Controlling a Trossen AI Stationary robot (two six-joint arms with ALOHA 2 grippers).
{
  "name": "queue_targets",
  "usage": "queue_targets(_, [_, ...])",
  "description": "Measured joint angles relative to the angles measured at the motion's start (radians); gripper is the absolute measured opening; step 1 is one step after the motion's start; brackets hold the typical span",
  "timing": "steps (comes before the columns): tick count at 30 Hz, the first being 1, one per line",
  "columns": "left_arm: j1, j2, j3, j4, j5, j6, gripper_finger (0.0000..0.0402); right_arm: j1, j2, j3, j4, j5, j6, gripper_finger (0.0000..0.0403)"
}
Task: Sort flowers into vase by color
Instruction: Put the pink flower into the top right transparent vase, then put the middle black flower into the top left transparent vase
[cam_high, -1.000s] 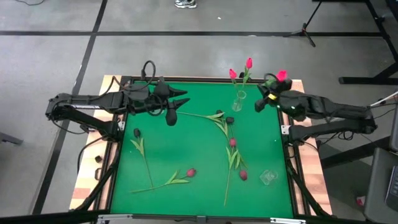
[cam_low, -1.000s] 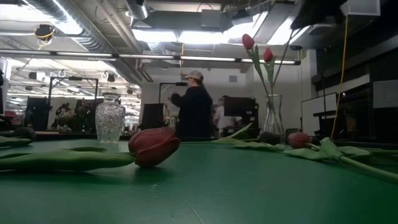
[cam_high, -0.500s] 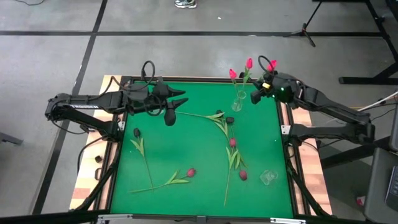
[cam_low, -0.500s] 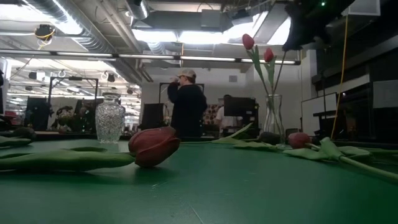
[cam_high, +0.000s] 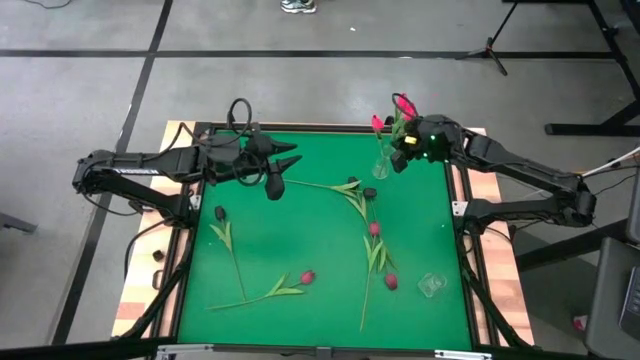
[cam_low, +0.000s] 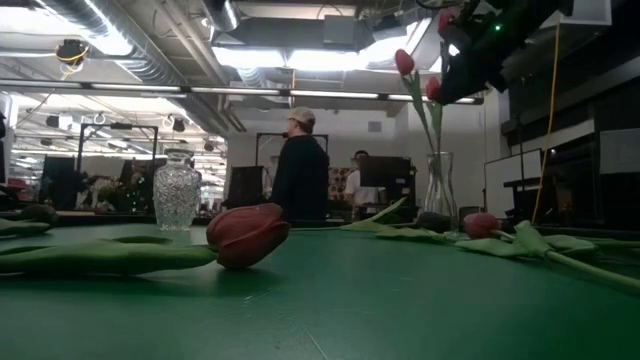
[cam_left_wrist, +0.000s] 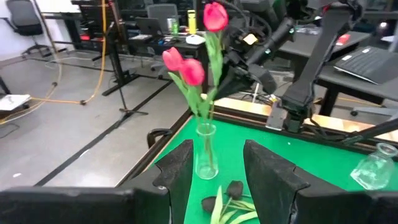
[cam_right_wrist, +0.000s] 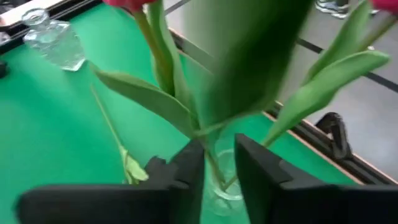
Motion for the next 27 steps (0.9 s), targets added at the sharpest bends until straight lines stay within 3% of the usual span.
queue_targets(6, [0.0,0.003,0.0,-0.029,-0.027,0.0,0.0139,0.0,-0.012,0.0,0.0,-0.018,0.008,0.0185])
queue_targets(11, [-0.004,0.031,0.0,-0.09,-0.053,-0.007,0.0139,0.001,-0.059,0.0,-0.002,-0.047,0.011,0.0229])
queue_targets(16, [-0.028,0.102,0.0,-0.105,-0.052,-0.016,0.0139,0.001,-0.136,0.0,-0.041,-0.048,0.025,0.023])
queue_targets(23, [-0.043,0.308,0.0,-0.084,-0.029,0.081,0.0139,0.001,-0.265,0.0,-0.054,-0.052,0.036,0.0215])
queue_targets(27, [-0.007,0.423,0.0,0.016,0.097,0.098,0.0139,0.001,-0.306,0.0,-0.07,-0.056,0.053,0.0209])
